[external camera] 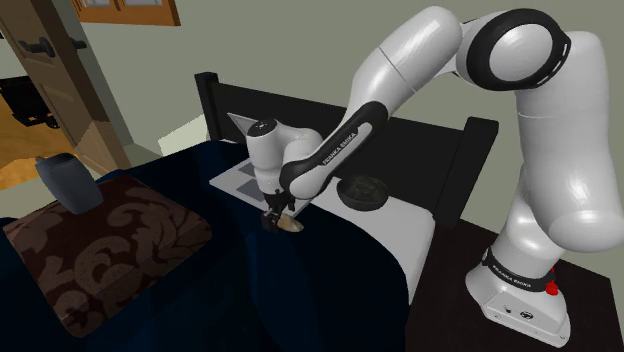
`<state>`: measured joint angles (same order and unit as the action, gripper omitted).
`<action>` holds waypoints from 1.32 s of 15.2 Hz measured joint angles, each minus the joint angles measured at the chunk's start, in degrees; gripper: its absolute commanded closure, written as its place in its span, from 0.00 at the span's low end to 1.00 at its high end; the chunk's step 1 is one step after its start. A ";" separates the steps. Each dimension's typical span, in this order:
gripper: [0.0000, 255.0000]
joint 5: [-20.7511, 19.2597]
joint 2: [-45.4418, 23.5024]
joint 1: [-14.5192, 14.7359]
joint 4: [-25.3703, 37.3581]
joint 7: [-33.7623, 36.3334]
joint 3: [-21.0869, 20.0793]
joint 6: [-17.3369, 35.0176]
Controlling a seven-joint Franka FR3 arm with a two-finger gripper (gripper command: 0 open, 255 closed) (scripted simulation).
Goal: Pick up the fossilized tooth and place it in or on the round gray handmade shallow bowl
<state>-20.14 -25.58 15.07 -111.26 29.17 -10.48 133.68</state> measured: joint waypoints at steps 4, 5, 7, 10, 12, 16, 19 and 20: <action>0.00 -0.05 -0.11 -0.01 -0.01 0.01 0.04 0.15; 0.00 -0.05 -0.11 -0.01 -0.01 0.01 0.04 0.15; 1.00 -0.05 -0.11 -0.01 -0.01 0.01 0.04 0.15; 1.00 -0.09 0.17 -0.04 0.09 0.05 0.09 0.00; 1.00 -0.06 0.26 -0.05 -0.02 0.00 0.03 0.14; 1.00 -0.05 0.22 -0.03 0.03 -0.01 0.01 0.10; 1.00 0.47 1.13 -0.20 0.04 -0.50 -0.24 -1.04; 1.00 0.68 1.55 -0.21 0.13 -0.64 -0.36 -1.55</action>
<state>-19.47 -24.03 14.87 -111.13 28.53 -10.84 132.12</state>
